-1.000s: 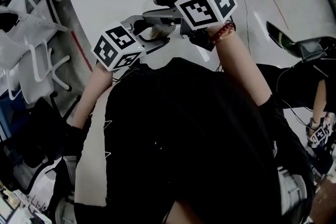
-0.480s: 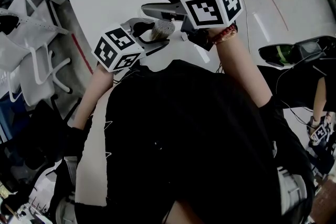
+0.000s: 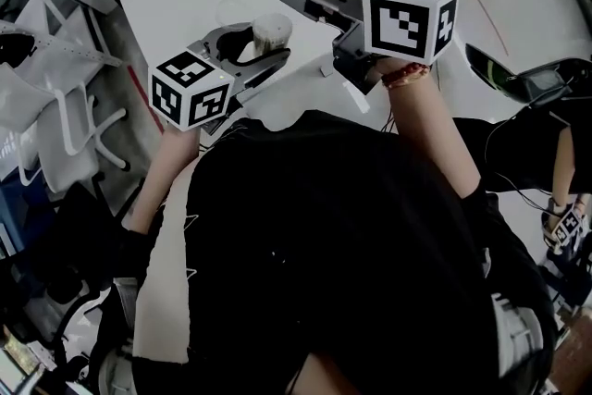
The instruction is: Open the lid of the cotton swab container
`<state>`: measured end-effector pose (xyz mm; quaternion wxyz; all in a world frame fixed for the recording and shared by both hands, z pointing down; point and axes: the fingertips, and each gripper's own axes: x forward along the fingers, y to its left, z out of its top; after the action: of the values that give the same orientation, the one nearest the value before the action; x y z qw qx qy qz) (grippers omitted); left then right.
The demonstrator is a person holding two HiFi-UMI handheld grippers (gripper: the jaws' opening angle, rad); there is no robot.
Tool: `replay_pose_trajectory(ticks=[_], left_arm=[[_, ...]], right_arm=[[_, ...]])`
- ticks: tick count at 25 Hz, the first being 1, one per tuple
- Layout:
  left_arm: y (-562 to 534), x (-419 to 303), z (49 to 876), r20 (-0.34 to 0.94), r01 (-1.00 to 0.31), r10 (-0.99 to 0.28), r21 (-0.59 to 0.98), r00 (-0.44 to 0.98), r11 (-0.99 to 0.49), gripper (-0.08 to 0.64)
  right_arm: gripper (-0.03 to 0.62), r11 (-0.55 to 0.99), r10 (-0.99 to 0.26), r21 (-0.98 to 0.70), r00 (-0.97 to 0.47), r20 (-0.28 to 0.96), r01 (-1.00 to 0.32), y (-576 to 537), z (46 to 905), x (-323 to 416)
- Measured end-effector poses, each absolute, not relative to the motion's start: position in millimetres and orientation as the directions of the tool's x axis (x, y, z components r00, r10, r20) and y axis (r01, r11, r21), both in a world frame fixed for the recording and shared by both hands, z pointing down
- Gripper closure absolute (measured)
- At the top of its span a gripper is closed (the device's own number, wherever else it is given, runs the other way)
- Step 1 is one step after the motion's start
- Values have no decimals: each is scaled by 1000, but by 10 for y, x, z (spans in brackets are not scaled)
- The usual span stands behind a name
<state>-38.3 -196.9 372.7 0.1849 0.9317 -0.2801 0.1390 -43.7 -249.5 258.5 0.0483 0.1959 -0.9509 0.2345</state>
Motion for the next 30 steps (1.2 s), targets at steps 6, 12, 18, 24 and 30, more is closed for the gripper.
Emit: replay_pose_trajectory(ticks=[6,12,18,24,30], left_arm=[[-2075,-478,3546,306,-605,-529,266,791,-750,301],[-2163,-473,3453,266,-617,-558,284,786,-734,299],[-2291,-572,3412,249,-653,-604,297,757,-697,299],[-2421,-661,3407,245,-704,-662,307,708,-640,299],[-2511,-759,3396,243,-744,-706,298,665,-598,299]], right_arm=[[529,735,-469,-523,-881,70,-432,-2636,2495,-225],[588,699,-559,-556,-828,-33,-450,-2742,2386,5],[588,648,-644,-563,-764,-45,-513,-2835,2413,178],[588,617,-696,-528,-717,-20,-584,-2908,2522,345],[589,562,-732,-518,-679,50,-644,-2959,2742,452]])
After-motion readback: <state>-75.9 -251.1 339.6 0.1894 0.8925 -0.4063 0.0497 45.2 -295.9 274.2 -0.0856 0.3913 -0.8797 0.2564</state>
